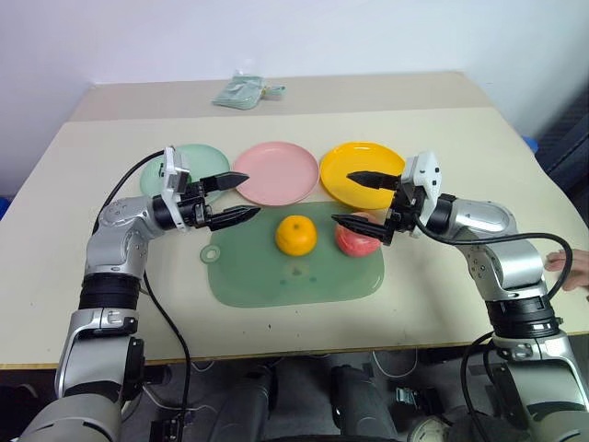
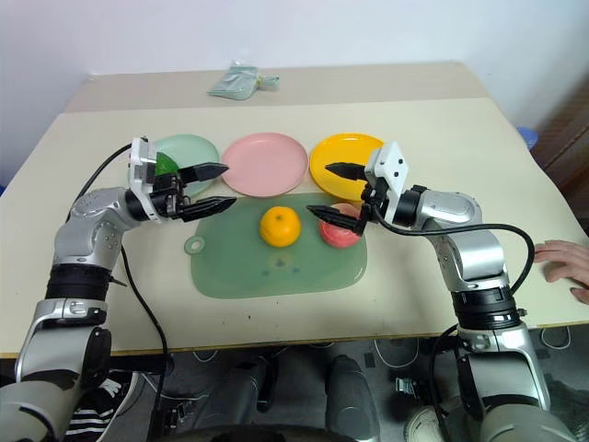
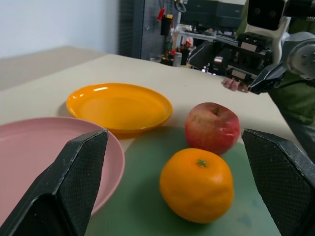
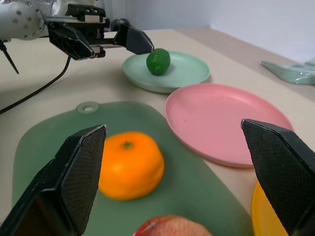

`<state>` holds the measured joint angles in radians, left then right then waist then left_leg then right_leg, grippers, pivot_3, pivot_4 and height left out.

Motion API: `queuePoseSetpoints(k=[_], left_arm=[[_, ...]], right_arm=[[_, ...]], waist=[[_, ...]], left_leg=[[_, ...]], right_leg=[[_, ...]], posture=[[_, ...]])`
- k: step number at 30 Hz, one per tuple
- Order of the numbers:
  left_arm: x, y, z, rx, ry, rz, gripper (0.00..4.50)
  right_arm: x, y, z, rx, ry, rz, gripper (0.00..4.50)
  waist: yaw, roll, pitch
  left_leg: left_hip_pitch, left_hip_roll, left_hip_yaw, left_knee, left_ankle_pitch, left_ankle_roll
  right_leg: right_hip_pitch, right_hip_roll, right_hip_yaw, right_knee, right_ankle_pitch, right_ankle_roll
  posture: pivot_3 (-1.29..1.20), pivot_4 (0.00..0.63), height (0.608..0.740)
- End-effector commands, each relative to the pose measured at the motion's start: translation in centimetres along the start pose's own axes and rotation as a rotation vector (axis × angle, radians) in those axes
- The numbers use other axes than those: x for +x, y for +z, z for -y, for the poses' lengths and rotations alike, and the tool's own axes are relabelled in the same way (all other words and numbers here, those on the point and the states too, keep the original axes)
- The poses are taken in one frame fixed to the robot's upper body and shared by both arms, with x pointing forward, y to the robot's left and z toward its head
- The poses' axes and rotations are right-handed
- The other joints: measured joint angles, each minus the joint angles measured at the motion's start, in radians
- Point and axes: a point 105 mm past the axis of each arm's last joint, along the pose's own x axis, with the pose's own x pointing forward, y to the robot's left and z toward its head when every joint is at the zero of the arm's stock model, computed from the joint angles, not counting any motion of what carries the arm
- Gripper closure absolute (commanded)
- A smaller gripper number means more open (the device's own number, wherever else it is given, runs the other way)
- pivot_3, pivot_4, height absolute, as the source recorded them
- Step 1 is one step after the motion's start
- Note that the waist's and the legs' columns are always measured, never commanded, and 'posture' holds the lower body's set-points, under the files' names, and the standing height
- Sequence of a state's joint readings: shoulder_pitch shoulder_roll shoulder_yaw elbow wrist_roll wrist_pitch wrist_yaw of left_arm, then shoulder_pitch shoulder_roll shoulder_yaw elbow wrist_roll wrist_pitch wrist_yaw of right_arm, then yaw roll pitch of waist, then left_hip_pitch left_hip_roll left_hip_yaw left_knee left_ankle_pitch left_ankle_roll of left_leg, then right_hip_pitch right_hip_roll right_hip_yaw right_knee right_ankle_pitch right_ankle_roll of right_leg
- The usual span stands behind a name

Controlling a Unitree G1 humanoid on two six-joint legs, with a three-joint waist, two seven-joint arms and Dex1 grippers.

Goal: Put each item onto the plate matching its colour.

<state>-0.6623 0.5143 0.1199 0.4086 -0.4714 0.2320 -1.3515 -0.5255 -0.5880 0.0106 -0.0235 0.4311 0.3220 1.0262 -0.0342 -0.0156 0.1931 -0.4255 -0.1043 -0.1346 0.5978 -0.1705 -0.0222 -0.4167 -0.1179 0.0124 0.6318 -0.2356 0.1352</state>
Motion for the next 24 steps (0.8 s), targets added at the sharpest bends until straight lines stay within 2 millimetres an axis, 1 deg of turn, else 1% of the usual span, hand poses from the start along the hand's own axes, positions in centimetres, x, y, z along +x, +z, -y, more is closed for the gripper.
queuePoseSetpoints(k=[1,3,5,7,10,13,16,21,23,24], left_arm=[[-0.2,1.1,0.5,0.044,-0.029,0.015,0.07],[-0.2,1.1,0.6,0.046,-0.030,0.014,0.07],[-0.3,0.8,0.7,0.048,-0.036,0.002,0.07],[-0.4,0.5,1.0,0.034,-0.048,-0.015,0.07],[-0.7,0.5,1.4,0.033,-0.069,-0.019,0.07],[-0.9,0.4,1.5,0.025,-0.079,-0.031,0.07],[-0.9,0.6,1.5,0.032,-0.076,-0.032,0.07],[-0.5,1.0,1.7,0.036,-0.081,-0.028,0.07],[-0.4,1.1,1.8,0.037,-0.083,-0.030,0.07],[-0.3,1.1,1.8,0.038,-0.083,-0.031,0.07]], right_arm=[[-0.6,1.3,0.1,-0.049,0.000,0.018,0.00],[-0.5,1.4,0.2,-0.048,-0.002,0.020,0.00],[-0.6,1.0,0.1,-0.044,0.000,0.001,0.00],[-0.9,0.0,0.0,-0.057,0.006,-0.062,0.00],[-1.2,-0.8,-0.1,-0.039,0.014,-0.110,0.00],[-1.3,-1.0,-0.5,-0.007,0.027,-0.133,0.00],[-1.1,-0.8,-0.4,-0.006,0.018,-0.121,0.00],[-1.0,-1.2,-0.2,-0.011,0.003,-0.140,0.00],[-1.1,-1.8,0.0,-0.017,-0.006,-0.174,0.00],[-1.2,-2.4,0.2,-0.026,-0.015,-0.206,0.00]], waist=[[0.001,0.000,0.000],[0.000,0.000,0.000],[-0.001,0.000,0.000],[-0.001,0.000,0.000],[0.000,0.000,0.000],[0.000,0.000,0.000],[0.001,0.000,0.000],[0.003,0.000,0.000],[0.004,0.000,0.000],[0.004,0.000,0.000]], left_leg=[[0.000,0.000,0.000,0.000,0.000,0.000],[0.000,0.000,0.000,0.000,0.000,0.000],[0.000,0.000,0.000,0.000,0.000,0.000],[0.000,0.000,0.000,0.000,0.000,0.000],[0.000,0.000,0.000,0.000,0.000,0.000],[0.000,0.000,0.000,0.000,0.000,0.000],[0.000,0.000,0.000,0.000,0.000,0.000],[0.000,0.000,0.000,0.000,0.000,0.000],[0.000,0.000,0.000,0.000,0.000,0.000],[0.000,0.000,0.000,0.000,0.000,0.000]], right_leg=[[0.000,0.000,0.000,0.000,0.000,0.000],[0.000,0.000,0.000,0.000,0.000,0.000],[0.000,0.000,0.000,0.000,0.000,0.000],[0.000,0.000,0.000,0.000,0.000,0.000],[0.000,0.000,0.000,0.000,0.000,0.000],[0.000,0.000,0.000,0.000,0.000,0.000],[0.000,0.000,0.000,0.000,0.000,0.000],[0.000,0.000,0.000,0.000,0.000,0.000],[0.000,0.000,0.000,0.000,0.000,0.000],[0.000,0.000,0.000,0.000,0.000,0.000]], posture=[[0.00,0.150,0.740],[0.00,0.150,0.740],[0.00,0.150,0.740],[0.00,0.150,0.740],[0.00,0.150,0.740],[0.00,0.150,0.740],[0.00,0.150,0.740],[0.00,0.150,0.740],[0.00,0.150,0.740],[0.00,0.150,0.740]])
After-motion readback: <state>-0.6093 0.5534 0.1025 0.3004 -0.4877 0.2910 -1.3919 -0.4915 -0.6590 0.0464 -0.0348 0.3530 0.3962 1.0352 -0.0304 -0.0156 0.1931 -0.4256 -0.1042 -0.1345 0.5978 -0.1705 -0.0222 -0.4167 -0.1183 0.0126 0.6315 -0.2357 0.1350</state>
